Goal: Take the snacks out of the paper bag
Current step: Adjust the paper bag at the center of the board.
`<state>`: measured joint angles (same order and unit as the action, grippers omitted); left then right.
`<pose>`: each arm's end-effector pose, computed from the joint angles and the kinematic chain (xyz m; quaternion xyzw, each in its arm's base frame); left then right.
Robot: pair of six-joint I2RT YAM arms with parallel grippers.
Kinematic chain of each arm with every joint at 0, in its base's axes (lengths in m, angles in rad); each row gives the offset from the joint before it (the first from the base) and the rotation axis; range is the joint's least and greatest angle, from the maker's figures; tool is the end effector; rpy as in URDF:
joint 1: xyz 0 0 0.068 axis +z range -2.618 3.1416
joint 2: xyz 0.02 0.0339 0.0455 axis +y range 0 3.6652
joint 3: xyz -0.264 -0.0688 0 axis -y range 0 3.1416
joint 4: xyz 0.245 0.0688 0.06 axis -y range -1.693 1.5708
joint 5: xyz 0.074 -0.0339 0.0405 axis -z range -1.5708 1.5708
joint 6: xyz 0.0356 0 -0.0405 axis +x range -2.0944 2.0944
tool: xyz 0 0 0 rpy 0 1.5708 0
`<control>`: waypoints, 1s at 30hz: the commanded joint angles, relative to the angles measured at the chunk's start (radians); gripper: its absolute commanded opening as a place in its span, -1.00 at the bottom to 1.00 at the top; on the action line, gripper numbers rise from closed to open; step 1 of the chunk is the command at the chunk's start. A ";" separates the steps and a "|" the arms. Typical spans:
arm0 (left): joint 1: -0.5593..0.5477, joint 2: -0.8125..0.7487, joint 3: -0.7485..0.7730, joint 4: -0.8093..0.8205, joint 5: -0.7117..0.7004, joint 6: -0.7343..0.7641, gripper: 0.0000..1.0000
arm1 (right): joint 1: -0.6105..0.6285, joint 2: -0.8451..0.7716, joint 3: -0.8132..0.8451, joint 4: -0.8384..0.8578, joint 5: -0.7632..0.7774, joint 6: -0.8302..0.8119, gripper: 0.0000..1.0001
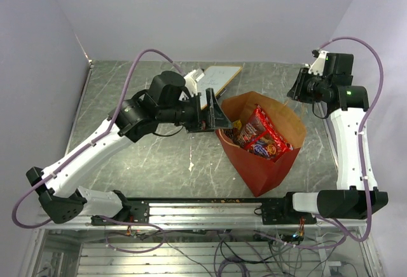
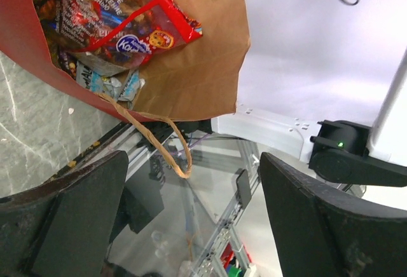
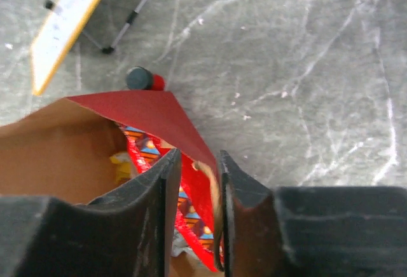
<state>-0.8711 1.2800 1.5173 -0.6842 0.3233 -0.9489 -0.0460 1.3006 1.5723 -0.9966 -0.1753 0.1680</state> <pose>0.1623 -0.2104 0.4358 0.0532 0.8379 -0.4988 0.2152 0.2511 -0.0053 0.4192 0.0613 0.9070 0.1046 0.4032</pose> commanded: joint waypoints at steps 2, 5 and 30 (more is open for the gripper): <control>-0.032 0.040 0.066 -0.081 -0.047 0.062 0.86 | -0.008 -0.027 0.088 0.007 -0.107 0.002 -0.62; -0.045 0.059 0.087 -0.100 -0.054 0.078 0.83 | -0.008 -0.037 0.118 -0.018 -0.118 0.019 -1.00; -0.057 0.114 0.139 -0.148 -0.090 0.196 0.51 | -0.003 -0.026 0.238 0.029 -0.518 -0.019 -1.00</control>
<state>-0.9222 1.4059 1.6222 -0.8146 0.2611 -0.8074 -0.0494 1.3205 1.8923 -1.1236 -0.3534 0.1577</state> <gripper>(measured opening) 0.716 0.009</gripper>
